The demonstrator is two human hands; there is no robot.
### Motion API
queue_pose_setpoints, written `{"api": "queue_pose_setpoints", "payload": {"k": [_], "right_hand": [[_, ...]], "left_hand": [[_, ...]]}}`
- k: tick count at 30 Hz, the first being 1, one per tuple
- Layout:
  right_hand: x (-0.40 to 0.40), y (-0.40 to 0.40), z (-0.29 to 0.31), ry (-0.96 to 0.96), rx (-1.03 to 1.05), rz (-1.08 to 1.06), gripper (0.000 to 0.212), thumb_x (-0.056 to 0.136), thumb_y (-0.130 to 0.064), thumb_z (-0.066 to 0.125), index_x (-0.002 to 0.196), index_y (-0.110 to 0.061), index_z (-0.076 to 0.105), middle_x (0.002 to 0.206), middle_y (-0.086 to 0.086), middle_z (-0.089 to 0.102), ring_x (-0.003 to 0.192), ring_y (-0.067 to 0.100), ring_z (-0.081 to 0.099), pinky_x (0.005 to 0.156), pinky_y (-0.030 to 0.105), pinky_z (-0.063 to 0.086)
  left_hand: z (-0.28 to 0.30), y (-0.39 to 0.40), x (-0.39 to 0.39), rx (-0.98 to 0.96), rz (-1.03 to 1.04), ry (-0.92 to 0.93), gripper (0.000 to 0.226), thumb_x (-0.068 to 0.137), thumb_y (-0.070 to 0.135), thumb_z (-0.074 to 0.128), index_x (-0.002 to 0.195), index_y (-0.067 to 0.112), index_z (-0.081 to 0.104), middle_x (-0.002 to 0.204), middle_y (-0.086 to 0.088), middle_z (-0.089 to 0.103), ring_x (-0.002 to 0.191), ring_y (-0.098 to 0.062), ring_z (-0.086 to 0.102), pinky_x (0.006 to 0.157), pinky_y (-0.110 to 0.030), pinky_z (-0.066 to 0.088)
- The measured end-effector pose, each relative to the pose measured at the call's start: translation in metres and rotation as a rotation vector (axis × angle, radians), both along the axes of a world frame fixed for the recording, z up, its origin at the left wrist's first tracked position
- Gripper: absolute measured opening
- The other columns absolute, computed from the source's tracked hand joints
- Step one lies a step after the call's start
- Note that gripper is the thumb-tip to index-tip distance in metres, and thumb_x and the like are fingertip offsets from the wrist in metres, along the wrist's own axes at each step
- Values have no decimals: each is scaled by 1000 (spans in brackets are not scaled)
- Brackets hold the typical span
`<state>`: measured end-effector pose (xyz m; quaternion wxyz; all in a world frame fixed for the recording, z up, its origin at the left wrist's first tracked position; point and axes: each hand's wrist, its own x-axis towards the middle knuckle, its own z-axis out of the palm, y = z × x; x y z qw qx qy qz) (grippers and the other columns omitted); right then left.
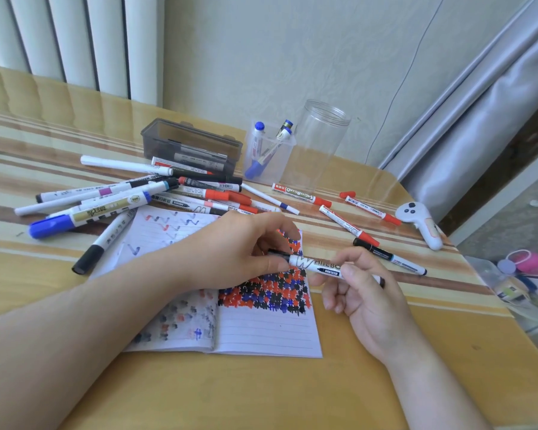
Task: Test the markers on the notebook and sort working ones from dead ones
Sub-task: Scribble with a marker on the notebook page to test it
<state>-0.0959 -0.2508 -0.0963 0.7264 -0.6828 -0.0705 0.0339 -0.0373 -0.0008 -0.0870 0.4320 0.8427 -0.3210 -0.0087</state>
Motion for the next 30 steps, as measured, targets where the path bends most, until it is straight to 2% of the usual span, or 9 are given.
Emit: {"api": "queue_pose_setpoints", "payload": {"k": [3, 7, 9, 11, 15, 18, 22, 26, 30], "right_hand": [[-2, 0, 1, -86, -136, -96, 23, 75, -41, 90, 87, -30, 74, 79, 13, 75, 57, 19, 56, 53, 28, 42], [-5, 22, 1, -521, -733, -60, 16, 90, -28, 78, 93, -32, 63, 73, -7, 69, 63, 11, 62, 58, 25, 47], [-2, 37, 2, -701, -828, -107, 16, 92, -33, 72, 92, -31, 56, 69, -9, 62, 60, 8, 55, 54, 21, 41], [3, 49, 5, -756, -808, -131, 18, 94, -35, 71, 91, -28, 55, 69, -9, 58, 60, 11, 52, 55, 26, 42], [13, 55, 10, -752, -829, -111, 19, 94, -33, 72, 87, -30, 54, 71, -15, 55, 61, 9, 49, 56, 21, 39], [18, 65, 13, -633, -766, -90, 21, 92, -32, 75, 85, -29, 56, 70, -10, 60, 63, 12, 55, 57, 26, 43], [45, 73, 22, -433, -721, -163, 17, 91, -25, 76, 83, -32, 63, 78, -9, 66, 72, 9, 62, 63, 30, 48], [85, 77, 29, -322, -793, -250, 18, 97, -23, 62, 81, -28, 66, 72, -8, 65, 63, 8, 56, 61, 34, 44], [121, 87, 57, -376, -845, -353, 22, 101, -35, 57, 83, -27, 65, 68, 0, 66, 64, 19, 62, 59, 32, 45]], "left_hand": [[3, -1, -2, -166, -20, 165, 10, 101, 30, 64, 107, 33, 71, 87, 5, 73, 81, -13, 70, 81, -38, 58], [6, -5, -9, -248, -45, 201, 25, 109, 25, 46, 103, 26, 70, 63, 2, 48, 57, -18, 45, 56, -31, 39], [10, -4, -10, -375, -35, 226, 27, 111, 24, 42, 103, 16, 66, 63, -3, 39, 52, -17, 36, 50, -27, 33], [13, 1, -8, -450, -15, 223, 28, 111, 26, 40, 101, 14, 63, 65, -9, 35, 51, -17, 32, 48, -28, 29], [14, 11, -2, -402, -6, 219, 27, 112, 27, 38, 100, 17, 61, 61, 4, 35, 50, -14, 31, 49, -30, 28], [17, 20, 4, -311, 3, 211, 29, 111, 37, 38, 101, 23, 61, 68, -1, 42, 59, -19, 40, 57, -35, 37], [17, 41, 17, -142, 242, 146, 37, 103, 59, 36, 93, 27, 51, 79, 2, 64, 74, -18, 58, 75, -46, 49], [11, 45, 16, 106, 272, 69, 24, 95, 37, 55, 81, 19, 50, 72, 2, 57, 65, -17, 51, 59, -37, 40], [6, 53, 28, 43, 343, 92, 26, 87, 37, 56, 70, 19, 47, 64, 3, 51, 60, -16, 45, 58, -38, 40]]}}
